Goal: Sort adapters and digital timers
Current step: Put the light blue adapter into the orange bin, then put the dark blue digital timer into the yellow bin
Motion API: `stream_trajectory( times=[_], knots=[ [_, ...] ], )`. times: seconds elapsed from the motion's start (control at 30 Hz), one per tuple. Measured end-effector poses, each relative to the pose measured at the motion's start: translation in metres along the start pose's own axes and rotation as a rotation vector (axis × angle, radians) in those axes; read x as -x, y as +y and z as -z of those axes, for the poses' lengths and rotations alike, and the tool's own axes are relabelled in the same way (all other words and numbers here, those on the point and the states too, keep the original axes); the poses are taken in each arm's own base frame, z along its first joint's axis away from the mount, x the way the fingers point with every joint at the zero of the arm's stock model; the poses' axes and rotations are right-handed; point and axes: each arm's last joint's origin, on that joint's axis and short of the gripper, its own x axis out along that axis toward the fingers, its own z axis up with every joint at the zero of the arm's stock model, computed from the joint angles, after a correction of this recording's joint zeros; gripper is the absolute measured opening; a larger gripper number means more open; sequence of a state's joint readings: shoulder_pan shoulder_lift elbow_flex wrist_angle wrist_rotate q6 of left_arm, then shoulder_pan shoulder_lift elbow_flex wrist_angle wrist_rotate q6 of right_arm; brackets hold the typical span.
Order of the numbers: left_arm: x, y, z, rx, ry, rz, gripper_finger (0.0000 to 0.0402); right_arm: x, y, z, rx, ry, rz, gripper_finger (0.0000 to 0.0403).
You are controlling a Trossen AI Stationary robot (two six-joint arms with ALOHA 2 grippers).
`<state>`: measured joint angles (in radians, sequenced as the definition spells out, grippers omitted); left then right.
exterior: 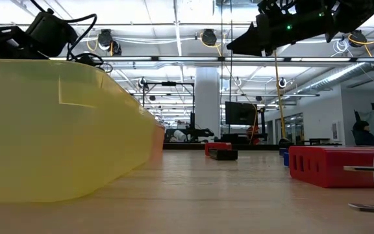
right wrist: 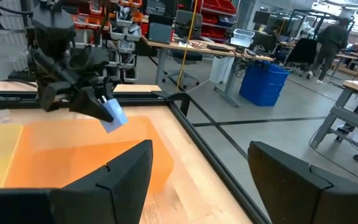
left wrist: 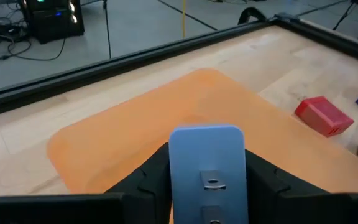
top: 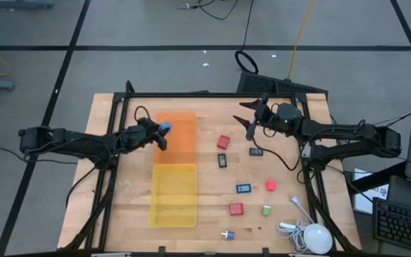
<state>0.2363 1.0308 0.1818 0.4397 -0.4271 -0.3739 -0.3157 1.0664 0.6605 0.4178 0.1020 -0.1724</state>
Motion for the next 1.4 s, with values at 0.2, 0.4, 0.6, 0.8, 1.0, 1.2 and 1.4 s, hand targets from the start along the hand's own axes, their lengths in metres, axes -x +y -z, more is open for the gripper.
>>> stream_trajectory(
  times=[0.2, 0.4, 0.6, 0.8, 1.0, 1.2, 1.4],
  knots=[
    [-0.003, -0.001, 0.002, -0.007, 0.006, -0.003, 0.0176, 0.000, 0.000, 0.000, 0.004, 0.000, 0.000, 0.0251],
    [-0.003, -0.001, 0.000, -0.028, -0.009, 0.003, 0.0178, 0.000, 0.000, 0.000, 0.005, 0.003, -0.001, 0.0251],
    [-0.003, -0.001, 0.000, -0.029, -0.009, 0.003, 0.0165, 0.000, 0.000, 0.000, 0.004, 0.003, -0.001, 0.0251],
    [-0.003, -0.002, -0.002, -0.020, -0.030, 0.011, 0.0151, 0.000, 0.000, 0.000, 0.004, 0.003, -0.001, 0.0251],
    [-0.002, -0.004, -0.008, -0.013, -0.089, 0.031, 0.0148, 0.000, 0.000, 0.000, -0.007, 0.003, -0.002, 0.0251],
    [-0.002, -0.005, -0.011, -0.047, -0.124, 0.040, 0.0147, 0.004, 0.010, 0.003, 0.042, 0.058, -0.054, 0.0251],
    [0.000, -0.007, -0.017, -0.097, -0.175, 0.070, 0.0154, 0.025, 0.035, 0.013, 0.081, 0.245, -0.208, 0.0251]
  ],
)
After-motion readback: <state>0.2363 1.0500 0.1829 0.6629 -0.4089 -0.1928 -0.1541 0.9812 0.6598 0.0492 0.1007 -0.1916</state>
